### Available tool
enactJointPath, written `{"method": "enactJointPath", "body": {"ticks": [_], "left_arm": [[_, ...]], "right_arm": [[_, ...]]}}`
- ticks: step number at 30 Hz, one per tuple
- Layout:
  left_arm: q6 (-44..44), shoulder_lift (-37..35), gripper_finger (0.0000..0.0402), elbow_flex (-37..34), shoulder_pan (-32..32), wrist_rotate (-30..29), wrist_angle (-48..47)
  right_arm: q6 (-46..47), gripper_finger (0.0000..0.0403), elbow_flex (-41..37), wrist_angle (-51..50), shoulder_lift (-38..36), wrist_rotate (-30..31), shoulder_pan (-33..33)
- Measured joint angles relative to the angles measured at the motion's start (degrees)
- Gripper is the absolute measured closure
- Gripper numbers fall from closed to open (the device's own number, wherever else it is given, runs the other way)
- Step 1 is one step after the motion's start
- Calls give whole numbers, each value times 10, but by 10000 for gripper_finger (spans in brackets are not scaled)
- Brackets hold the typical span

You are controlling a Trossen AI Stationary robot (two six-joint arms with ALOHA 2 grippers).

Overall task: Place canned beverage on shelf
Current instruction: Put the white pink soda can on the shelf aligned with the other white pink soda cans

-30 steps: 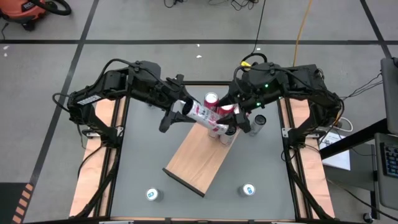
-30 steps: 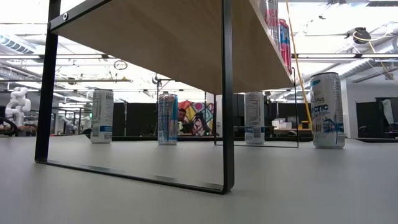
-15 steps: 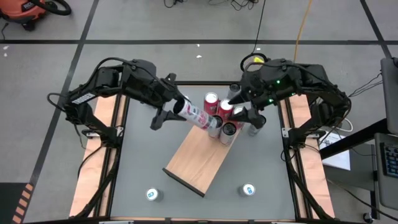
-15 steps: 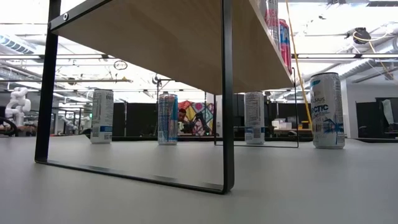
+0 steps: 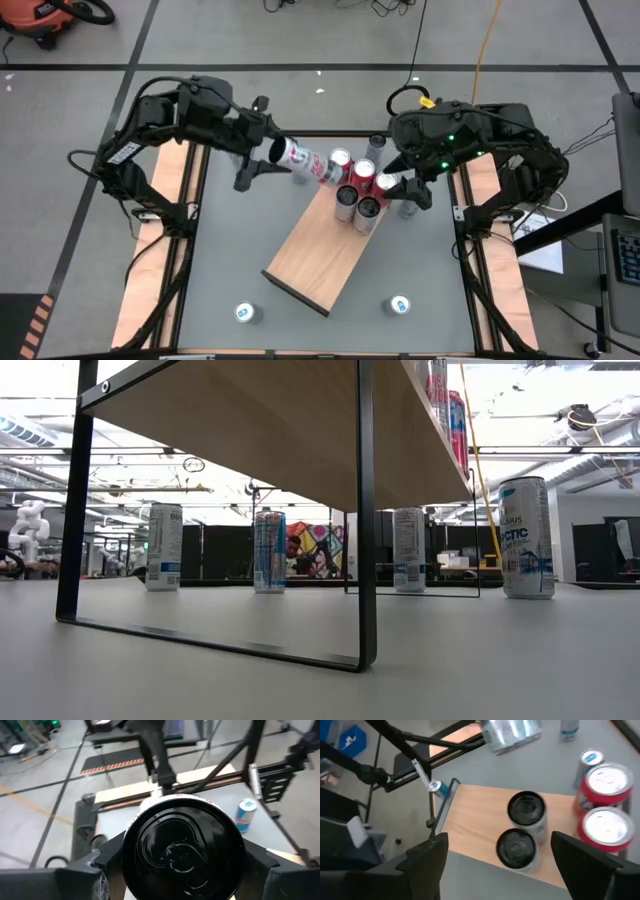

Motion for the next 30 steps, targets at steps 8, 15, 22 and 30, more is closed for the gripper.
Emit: {"method": "enactJointPath", "body": {"ticks": [8,15,22,30], "left_arm": [[-1,1,146,1,32,-22,-46],[0,6,146,1,32,-19,-73],[3,18,146,1,31,-7,-109],[45,53,146,1,22,-2,-119]], "right_arm": [[16,78,0,-17,-33,41,2],[20,78,0,-17,-42,85,8],[49,78,0,-16,-40,135,8],[76,78,0,-16,-39,161,8]]}}
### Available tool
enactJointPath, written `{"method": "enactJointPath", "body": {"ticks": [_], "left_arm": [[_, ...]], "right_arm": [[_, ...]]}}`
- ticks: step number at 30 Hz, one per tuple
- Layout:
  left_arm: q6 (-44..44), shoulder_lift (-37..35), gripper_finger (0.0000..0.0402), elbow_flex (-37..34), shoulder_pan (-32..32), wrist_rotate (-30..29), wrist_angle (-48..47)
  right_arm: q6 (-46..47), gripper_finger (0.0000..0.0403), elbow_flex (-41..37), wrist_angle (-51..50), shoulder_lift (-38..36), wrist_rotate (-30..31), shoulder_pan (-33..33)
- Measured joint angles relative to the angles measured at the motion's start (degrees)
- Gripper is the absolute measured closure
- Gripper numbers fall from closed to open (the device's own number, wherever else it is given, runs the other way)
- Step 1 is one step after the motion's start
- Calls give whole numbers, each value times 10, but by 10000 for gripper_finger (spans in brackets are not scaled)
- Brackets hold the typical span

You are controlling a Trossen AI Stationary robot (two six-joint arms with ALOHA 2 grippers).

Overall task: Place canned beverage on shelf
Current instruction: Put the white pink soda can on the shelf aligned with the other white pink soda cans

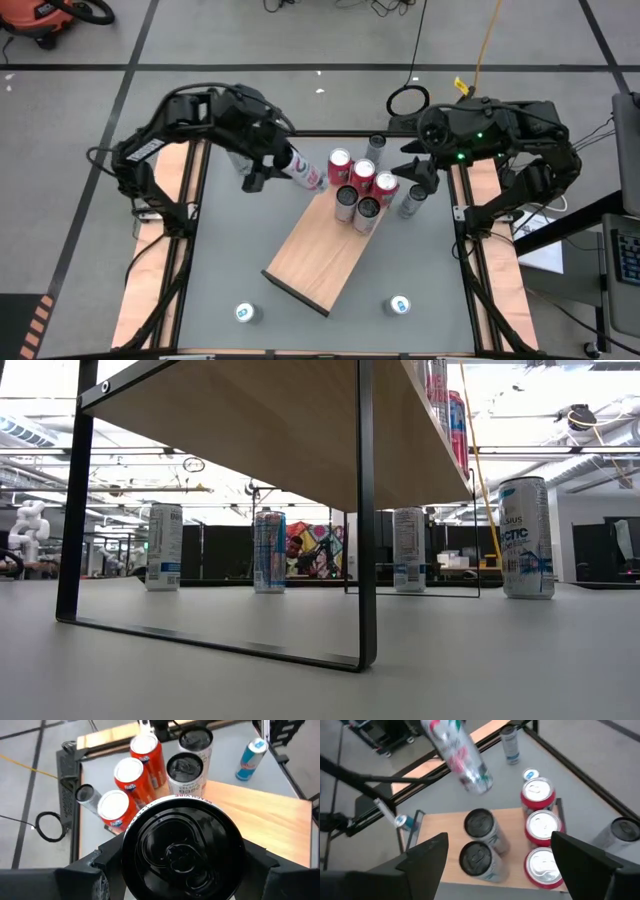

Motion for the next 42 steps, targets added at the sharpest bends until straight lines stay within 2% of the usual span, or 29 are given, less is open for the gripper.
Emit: {"method": "enactJointPath", "body": {"ticks": [16,27,42], "left_arm": [[18,84,146,0,-11,-6,-41],[30,127,146,0,-31,-87,-49],[30,152,146,-1,-38,-64,-52]], "right_arm": [[34,78,0,0,0,34,0],[33,78,0,0,0,48,0],[28,78,0,0,0,62,0]]}}
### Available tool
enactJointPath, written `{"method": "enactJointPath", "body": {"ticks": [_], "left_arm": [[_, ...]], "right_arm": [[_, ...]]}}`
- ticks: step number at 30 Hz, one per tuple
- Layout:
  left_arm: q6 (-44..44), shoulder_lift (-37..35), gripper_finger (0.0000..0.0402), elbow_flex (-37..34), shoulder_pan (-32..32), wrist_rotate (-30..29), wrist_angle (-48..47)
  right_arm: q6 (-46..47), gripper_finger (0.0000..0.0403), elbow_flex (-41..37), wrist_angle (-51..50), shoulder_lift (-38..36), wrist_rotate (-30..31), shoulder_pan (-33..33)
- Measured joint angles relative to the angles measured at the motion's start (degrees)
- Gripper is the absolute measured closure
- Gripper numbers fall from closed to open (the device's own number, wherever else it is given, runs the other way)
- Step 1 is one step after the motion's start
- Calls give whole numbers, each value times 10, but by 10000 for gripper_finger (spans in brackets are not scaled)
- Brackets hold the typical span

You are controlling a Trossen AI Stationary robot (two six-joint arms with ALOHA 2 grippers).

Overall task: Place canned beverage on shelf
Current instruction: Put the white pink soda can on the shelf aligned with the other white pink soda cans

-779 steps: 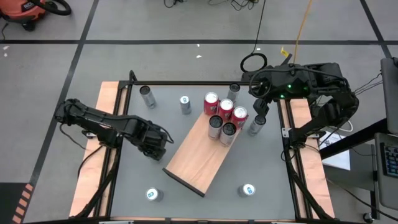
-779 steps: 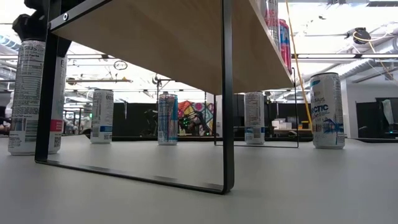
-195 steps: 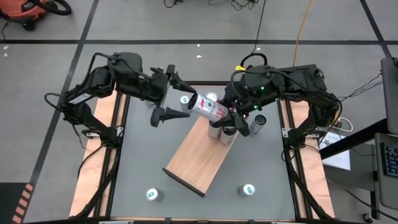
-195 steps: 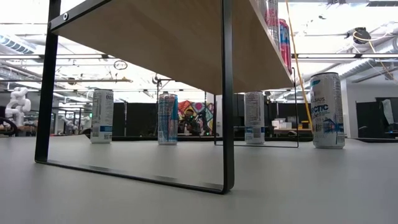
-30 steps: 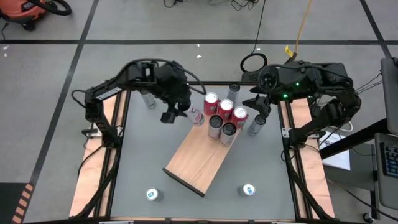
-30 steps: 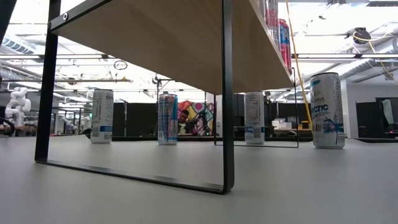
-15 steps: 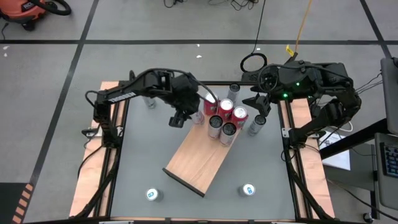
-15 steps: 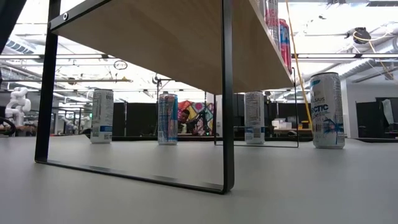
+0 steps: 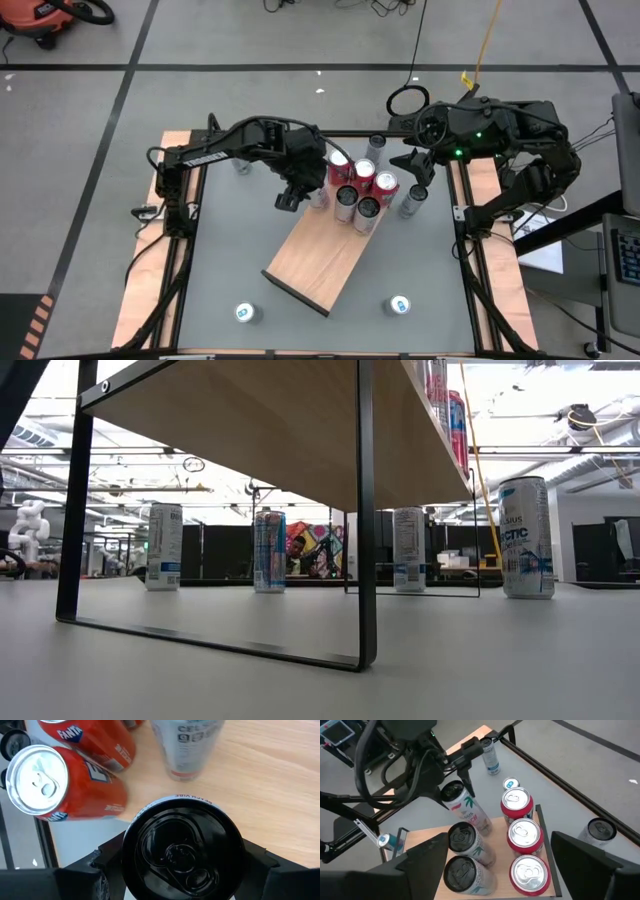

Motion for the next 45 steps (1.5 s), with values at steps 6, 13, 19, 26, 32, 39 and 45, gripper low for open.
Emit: {"method": "enactJointPath", "body": {"ticks": [6,13,19,26,32,39,45], "left_arm": [[3,3,146,0,1,2,6],[3,6,146,0,1,15,10],[15,6,146,0,1,19,26],[19,6,125,0,1,26,35],[18,6,120,0,1,26,34],[17,12,119,0,0,26,34],[17,12,118,0,-3,29,43]], "right_arm": [[0,78,0,0,0,0,0],[0,78,0,0,0,0,0],[0,78,0,0,0,0,0],[0,78,0,0,0,-2,0],[0,78,0,0,0,-2,0],[0,78,0,0,0,-2,0],[0,78,0,0,0,-2,0]]}}
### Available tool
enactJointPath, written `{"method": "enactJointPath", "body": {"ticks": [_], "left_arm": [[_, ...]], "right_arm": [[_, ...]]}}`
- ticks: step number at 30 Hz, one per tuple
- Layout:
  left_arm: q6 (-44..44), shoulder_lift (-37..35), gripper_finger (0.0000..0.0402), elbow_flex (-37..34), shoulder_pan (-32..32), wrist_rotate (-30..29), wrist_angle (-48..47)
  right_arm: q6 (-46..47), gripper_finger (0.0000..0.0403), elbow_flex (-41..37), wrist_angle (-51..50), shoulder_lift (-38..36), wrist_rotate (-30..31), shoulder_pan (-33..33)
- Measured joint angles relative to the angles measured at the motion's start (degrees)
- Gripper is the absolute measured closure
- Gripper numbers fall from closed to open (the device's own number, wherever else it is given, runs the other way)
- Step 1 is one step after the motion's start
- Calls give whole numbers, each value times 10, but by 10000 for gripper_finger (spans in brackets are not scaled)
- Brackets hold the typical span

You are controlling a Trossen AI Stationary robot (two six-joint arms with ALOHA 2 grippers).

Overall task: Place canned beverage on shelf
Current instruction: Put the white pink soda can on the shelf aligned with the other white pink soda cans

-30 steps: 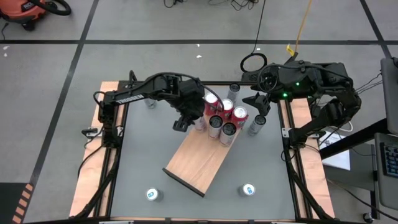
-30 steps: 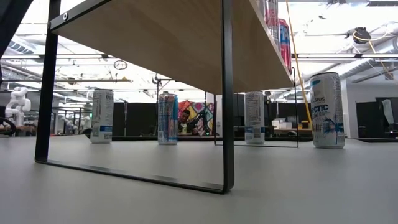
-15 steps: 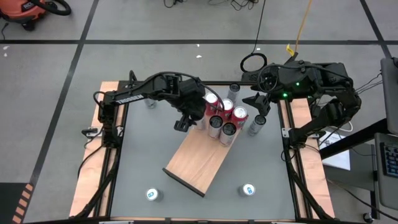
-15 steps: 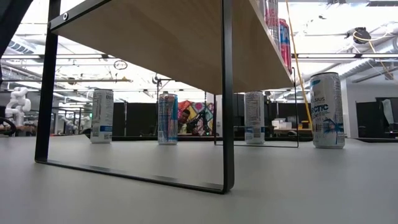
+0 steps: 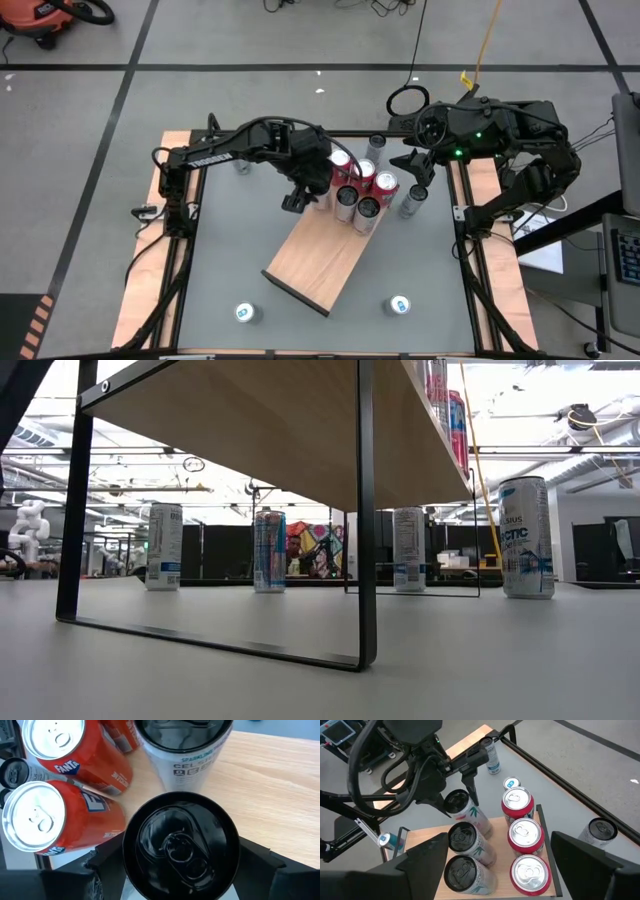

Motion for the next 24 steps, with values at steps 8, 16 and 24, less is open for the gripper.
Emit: {"method": "enactJointPath", "body": {"ticks": [8,16,24], "left_arm": [[1,0,118,0,0,15,2],[1,0,118,0,0,18,7],[11,0,118,-1,0,18,8]], "right_arm": [[0,78,0,0,0,0,0],[0,78,0,0,0,0,0],[-1,78,0,0,0,0,0]]}}
